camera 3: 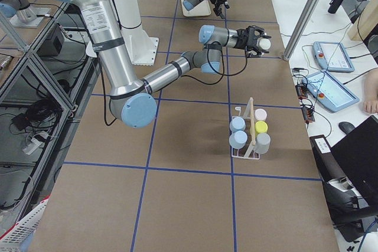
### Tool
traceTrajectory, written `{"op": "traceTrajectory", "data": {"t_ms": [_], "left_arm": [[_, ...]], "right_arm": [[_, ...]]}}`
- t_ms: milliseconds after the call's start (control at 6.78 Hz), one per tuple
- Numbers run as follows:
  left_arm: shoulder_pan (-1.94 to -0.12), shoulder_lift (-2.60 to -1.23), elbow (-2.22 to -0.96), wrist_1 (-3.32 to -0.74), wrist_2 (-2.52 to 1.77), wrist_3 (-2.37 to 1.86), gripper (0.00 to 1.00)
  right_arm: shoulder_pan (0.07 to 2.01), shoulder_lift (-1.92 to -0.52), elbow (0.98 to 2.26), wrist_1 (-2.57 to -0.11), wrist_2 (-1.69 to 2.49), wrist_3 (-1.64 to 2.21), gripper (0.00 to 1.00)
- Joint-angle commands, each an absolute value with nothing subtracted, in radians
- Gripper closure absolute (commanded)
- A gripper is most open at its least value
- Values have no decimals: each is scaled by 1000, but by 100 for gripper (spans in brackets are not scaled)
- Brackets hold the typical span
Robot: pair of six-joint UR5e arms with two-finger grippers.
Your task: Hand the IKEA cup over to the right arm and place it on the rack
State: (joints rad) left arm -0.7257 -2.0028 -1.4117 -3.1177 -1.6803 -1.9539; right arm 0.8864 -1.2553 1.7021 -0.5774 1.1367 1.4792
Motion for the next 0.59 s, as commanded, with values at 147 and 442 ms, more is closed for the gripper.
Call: {"op": "traceTrajectory", "data": {"t_ms": [147,442], "left_arm": [[-862,-1902,-1413,-2997,-1877,-1738,0],[-862,-1893,-1414,-2997,-1884,-1740,0]], "right_arm": [[888,-1503,1785,-635,936,1227,100],[847,-1590,1783,-623,910,1235,100]]}}
